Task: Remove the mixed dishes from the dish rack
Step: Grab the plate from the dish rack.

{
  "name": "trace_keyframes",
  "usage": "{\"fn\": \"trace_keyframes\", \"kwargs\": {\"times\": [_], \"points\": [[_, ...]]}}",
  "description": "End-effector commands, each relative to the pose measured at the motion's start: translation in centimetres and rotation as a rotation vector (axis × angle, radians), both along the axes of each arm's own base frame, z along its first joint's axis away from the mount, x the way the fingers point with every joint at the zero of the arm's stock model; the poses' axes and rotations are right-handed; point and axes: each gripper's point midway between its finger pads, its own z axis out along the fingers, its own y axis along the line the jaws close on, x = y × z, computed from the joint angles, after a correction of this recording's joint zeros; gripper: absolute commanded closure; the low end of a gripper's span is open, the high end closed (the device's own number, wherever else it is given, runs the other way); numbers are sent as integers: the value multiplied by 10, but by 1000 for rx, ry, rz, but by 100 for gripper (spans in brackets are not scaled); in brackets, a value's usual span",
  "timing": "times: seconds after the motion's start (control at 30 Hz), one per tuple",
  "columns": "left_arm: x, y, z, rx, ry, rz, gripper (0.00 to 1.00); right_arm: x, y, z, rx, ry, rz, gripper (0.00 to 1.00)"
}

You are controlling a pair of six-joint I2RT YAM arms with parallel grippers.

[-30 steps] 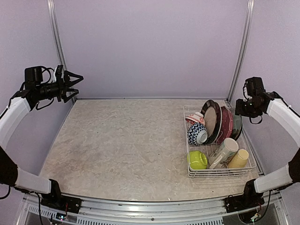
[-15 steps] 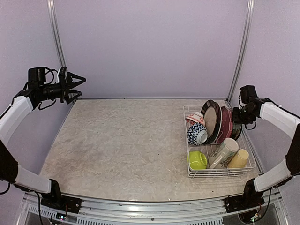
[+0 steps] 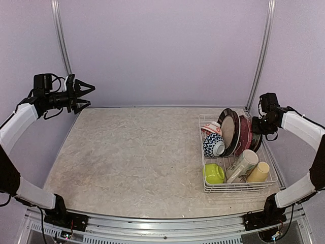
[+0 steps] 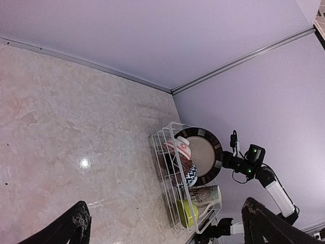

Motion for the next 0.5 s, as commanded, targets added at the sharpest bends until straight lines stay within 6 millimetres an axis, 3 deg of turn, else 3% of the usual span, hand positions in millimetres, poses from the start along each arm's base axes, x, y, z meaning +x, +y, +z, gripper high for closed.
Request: {"fn": "trace_keyframes", "kwargs": {"times": [0.0,0.3,0.47], "points": [[1,-6,0,-19,20,-31,1,0,-6,14,0,-30,-41,100],[3,-5,-4,-22,33,-31,1,-7,-7,59,-34,-102,-37,100],[4,-6,-6,-23,41,-32,1,-11,-7,72,-39,-132,-25,100]]}}
